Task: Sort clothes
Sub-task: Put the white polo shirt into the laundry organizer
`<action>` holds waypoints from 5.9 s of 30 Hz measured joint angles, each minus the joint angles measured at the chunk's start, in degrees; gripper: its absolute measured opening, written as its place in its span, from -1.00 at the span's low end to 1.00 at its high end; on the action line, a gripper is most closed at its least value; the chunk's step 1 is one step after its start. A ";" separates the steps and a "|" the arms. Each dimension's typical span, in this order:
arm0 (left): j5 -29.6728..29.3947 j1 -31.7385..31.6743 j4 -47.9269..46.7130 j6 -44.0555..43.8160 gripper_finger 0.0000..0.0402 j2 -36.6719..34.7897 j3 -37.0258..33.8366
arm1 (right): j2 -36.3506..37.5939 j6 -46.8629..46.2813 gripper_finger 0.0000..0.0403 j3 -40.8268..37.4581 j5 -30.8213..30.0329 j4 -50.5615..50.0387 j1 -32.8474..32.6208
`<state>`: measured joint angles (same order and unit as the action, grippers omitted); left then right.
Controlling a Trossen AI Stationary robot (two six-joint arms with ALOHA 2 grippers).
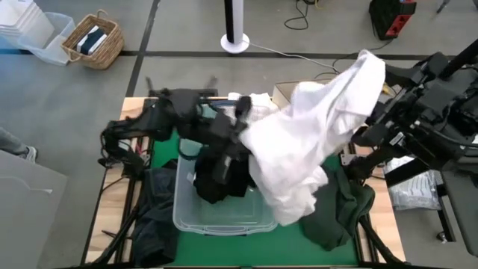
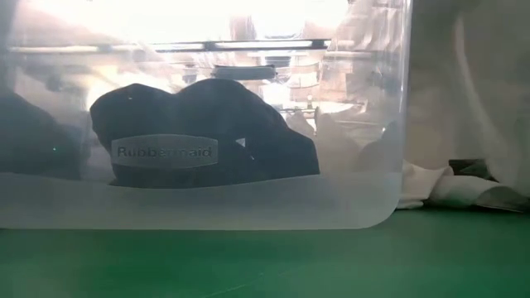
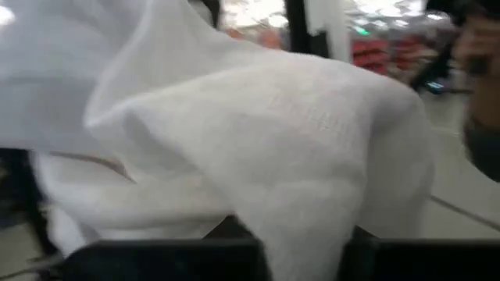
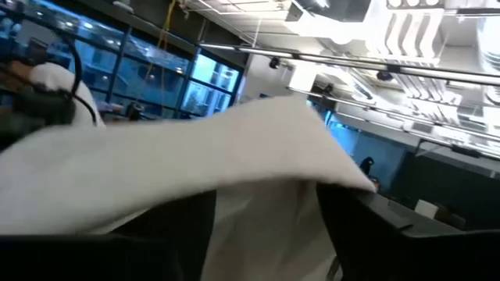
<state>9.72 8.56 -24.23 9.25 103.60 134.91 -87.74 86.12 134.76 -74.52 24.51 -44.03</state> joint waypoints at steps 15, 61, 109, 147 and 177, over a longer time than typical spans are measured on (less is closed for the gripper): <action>-16.62 -0.11 5.94 1.36 -1.00 -8.29 0.07 | -0.11 -1.72 0.55 -0.14 -0.36 -0.47 1.33; -33.55 -0.17 14.65 3.29 -1.00 -7.17 0.01 | 0.20 -22.63 0.77 -25.04 7.54 -11.10 6.69; -18.02 0.16 13.18 -12.11 -0.79 -2.09 0.05 | 0.09 -28.48 -0.91 -22.28 30.26 -11.93 22.40; -31.78 0.07 -15.02 -11.25 0.31 -8.08 0.07 | 0.28 24.43 -0.92 -8.59 23.73 18.85 24.38; -31.85 0.07 -24.00 -11.47 0.31 -9.10 0.07 | 2.51 37.00 -0.92 -8.66 12.49 21.21 44.63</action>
<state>-22.13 8.62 -48.24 -2.22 94.50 134.98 -85.23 123.12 126.10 -62.03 45.73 0.60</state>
